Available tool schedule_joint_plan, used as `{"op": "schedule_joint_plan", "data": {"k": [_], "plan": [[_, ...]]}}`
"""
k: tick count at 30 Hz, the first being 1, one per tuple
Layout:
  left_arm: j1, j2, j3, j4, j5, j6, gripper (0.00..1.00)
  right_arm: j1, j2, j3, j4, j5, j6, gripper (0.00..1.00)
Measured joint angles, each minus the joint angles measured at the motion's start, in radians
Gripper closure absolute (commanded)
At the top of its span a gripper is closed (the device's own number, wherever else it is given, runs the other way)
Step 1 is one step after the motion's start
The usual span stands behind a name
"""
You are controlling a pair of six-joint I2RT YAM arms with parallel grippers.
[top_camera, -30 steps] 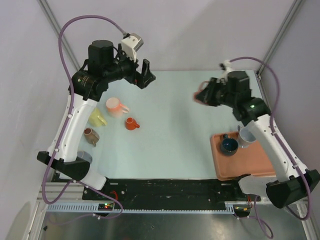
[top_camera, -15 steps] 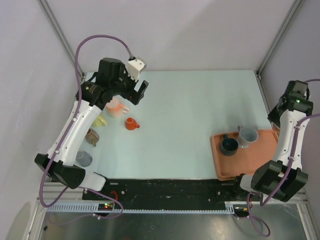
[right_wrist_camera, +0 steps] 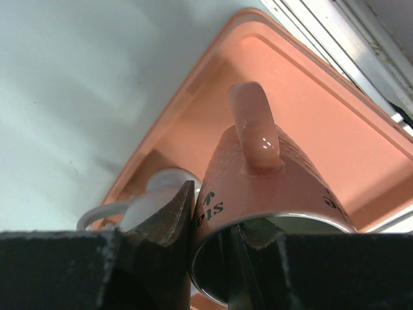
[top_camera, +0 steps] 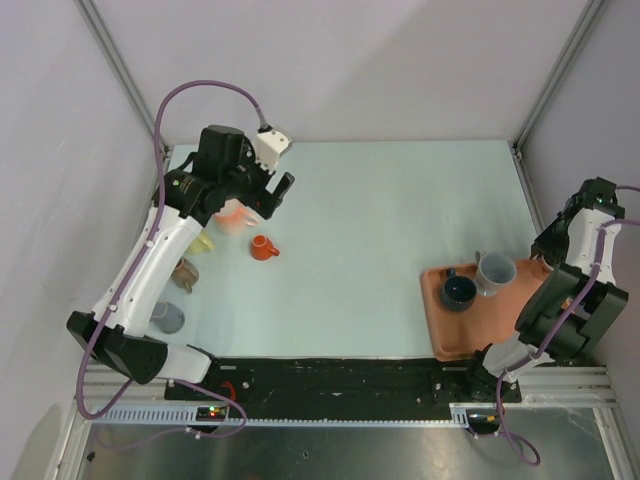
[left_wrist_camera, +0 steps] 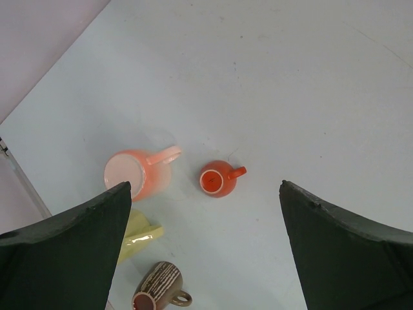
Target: Turn the mug right side up
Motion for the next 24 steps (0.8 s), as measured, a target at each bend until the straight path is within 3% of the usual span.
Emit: {"op": "schedule_joint_plan", "data": {"k": [13,18,24], "plan": [[0.0,-0.005,-0.014,0.0,-0.009,0.024,0.0,0.061,0.194,-0.04,0.115,-0.029,0.023,0.98],[0.0,-0.011,-0.017,0.0,-0.011,0.035,0.0,0.074,0.196,-0.04,0.124,-0.029,0.023,0.61],[0.003,-0.015,-0.069,0.003,-0.025,0.112,0.0,0.089,0.186,-0.042,0.123,-0.034,0.026,0.34]]}}
